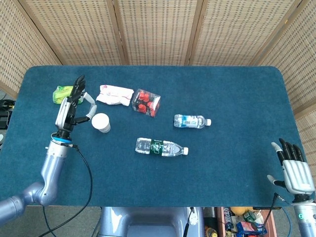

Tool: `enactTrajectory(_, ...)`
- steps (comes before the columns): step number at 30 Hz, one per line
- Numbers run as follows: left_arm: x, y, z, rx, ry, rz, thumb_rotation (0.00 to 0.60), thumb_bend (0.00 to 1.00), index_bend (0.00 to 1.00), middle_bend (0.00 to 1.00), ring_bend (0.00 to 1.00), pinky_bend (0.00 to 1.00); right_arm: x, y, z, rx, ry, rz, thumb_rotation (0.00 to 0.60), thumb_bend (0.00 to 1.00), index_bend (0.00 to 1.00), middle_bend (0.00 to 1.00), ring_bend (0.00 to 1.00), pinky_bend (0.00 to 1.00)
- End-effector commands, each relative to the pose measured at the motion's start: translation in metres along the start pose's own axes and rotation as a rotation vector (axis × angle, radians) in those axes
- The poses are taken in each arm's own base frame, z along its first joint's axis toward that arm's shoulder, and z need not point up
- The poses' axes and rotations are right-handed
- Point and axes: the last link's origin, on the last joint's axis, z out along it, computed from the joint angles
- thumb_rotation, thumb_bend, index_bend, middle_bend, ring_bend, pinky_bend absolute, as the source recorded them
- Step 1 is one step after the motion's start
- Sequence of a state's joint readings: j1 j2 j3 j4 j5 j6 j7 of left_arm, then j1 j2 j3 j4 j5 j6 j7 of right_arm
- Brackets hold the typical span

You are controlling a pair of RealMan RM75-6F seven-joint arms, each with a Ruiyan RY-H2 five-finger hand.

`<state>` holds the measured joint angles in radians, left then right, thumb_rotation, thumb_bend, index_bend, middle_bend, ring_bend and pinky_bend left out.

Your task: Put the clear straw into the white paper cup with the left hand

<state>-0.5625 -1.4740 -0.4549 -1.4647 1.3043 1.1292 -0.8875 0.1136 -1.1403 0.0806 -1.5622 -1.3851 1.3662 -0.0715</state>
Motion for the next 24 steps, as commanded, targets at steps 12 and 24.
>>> enactTrajectory(12,-0.004,-0.053,0.008,0.035,0.01,-0.117,0.6,0.41,0.61,0.0,0.0,0.0,-0.002,0.002,0.003,-0.01,-0.012,-0.004,0.6,0.0,0.0,0.0,0.0,0.0)
enactTrajectory(24,-0.024,-0.079,0.02,0.072,-0.01,-0.147,0.6,0.41,0.61,0.0,0.0,0.0,-0.004,0.005,0.006,-0.029,-0.024,-0.002,0.6,0.0,0.0,0.0,0.0,0.0)
